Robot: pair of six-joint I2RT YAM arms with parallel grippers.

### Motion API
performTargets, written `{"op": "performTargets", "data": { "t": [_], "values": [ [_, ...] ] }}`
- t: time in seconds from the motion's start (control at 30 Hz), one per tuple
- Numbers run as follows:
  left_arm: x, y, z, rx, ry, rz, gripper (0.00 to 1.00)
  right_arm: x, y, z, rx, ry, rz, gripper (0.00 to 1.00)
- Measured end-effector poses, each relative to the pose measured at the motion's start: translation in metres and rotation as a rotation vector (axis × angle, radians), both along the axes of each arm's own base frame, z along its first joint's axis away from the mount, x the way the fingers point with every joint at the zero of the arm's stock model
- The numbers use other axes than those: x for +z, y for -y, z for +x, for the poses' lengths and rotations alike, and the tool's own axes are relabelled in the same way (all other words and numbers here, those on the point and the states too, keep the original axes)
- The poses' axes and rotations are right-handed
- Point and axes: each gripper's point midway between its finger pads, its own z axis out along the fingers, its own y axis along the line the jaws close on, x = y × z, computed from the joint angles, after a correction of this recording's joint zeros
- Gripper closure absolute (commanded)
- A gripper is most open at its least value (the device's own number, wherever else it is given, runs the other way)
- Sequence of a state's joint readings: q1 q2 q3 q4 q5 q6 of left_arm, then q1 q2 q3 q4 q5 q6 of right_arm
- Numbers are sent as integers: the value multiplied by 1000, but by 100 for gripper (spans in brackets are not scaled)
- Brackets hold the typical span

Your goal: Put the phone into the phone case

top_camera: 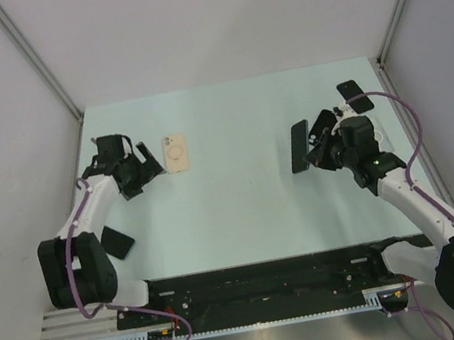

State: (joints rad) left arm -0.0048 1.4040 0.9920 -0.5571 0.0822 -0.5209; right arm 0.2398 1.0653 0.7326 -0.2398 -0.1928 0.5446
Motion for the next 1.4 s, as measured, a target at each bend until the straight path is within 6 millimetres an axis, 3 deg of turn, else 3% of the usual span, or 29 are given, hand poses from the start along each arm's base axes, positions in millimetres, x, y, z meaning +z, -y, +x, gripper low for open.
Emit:
{"op": "performTargets", "data": {
  "t": [0.3, 0.5, 0.7, 0.83, 1.17, 1.4],
  "values": [
    [16, 24, 94, -132, 38, 174, 0, 13, -5, -9, 41, 30, 25, 100],
    [0, 61, 131, -250, 0, 343, 0, 16, -7, -12, 59, 37, 33, 100],
    [-50, 81, 128, -346, -134, 449, 0, 21, -7, -16, 75, 59, 24, 100],
    [-78, 75, 117, -357, -229, 495, 0, 26, -6, -19, 83, 81, 17, 100],
    [-74, 63, 119, -330, -240, 544, 0, 29, -6, -20, 87, 89, 15, 100],
    [-78, 62, 118, -333, -248, 504, 7, 29, -7, -22, 97, 87, 20, 100]
  ]
}}
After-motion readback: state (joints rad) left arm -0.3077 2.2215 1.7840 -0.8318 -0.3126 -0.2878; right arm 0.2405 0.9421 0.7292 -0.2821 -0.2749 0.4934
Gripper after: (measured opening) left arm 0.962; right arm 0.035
